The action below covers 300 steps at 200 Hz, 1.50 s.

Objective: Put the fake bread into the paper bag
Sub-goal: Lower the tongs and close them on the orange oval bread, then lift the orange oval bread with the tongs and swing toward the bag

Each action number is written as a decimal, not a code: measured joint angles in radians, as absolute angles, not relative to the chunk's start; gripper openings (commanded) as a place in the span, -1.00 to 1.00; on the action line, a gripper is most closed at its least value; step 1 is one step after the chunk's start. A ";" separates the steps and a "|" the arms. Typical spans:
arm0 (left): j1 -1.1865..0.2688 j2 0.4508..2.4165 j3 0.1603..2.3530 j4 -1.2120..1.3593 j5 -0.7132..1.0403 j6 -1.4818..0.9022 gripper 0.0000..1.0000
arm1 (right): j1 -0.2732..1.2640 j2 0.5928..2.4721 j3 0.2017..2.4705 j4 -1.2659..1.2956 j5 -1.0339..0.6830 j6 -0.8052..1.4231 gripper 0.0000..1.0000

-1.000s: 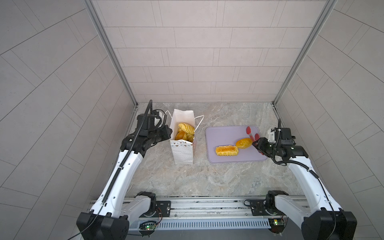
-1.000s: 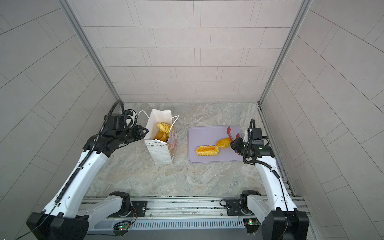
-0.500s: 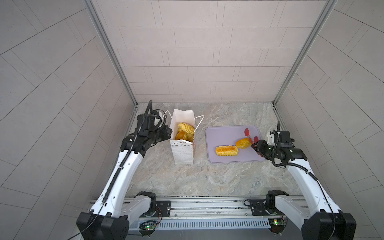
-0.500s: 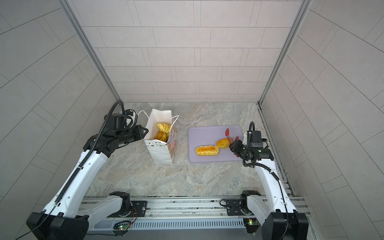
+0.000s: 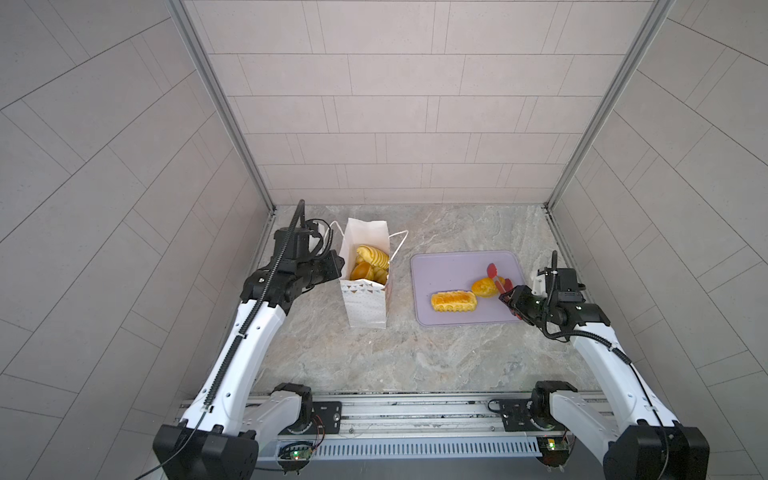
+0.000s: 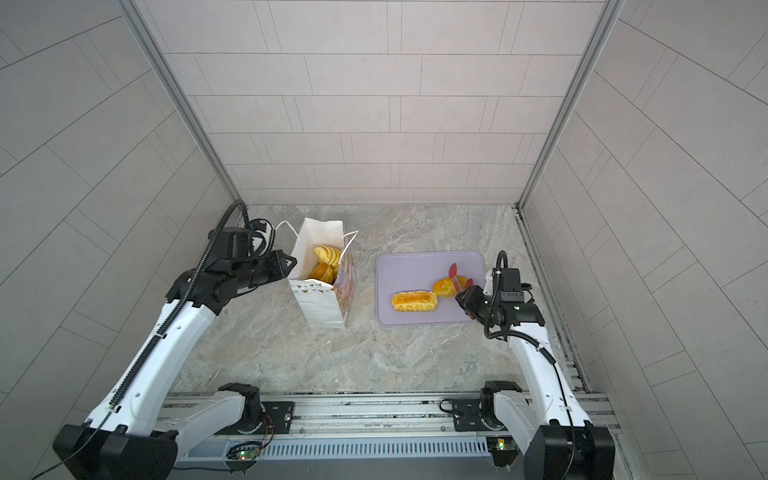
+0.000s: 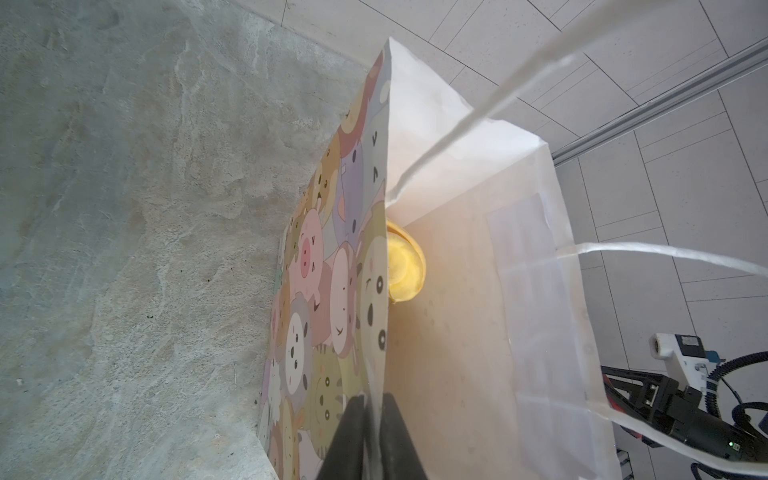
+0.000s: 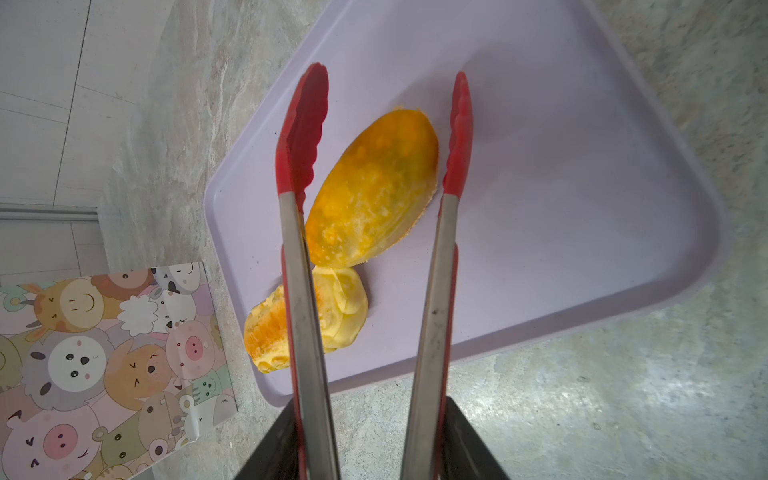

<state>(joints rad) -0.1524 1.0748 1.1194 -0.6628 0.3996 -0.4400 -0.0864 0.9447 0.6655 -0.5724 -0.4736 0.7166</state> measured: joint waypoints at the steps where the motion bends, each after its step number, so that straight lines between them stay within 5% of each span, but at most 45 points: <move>1: -0.152 1.075 1.119 -0.663 0.400 -0.440 -0.72 | -0.086 0.945 0.665 -0.572 -0.474 0.717 -0.04; 134: -0.152 1.075 1.119 -0.663 0.400 -0.440 -0.72 | -0.086 0.942 0.662 -0.550 -0.495 0.740 -0.36; 300: -0.152 1.075 1.119 -0.663 0.400 -0.445 -0.72 | -0.077 0.958 0.976 -0.657 -0.486 0.684 -0.43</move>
<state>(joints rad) -0.1524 1.0752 1.1194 -0.6628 0.4000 -0.4450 -0.0769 0.9585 0.9760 -0.6571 -0.4858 0.6838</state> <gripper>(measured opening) 0.141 0.285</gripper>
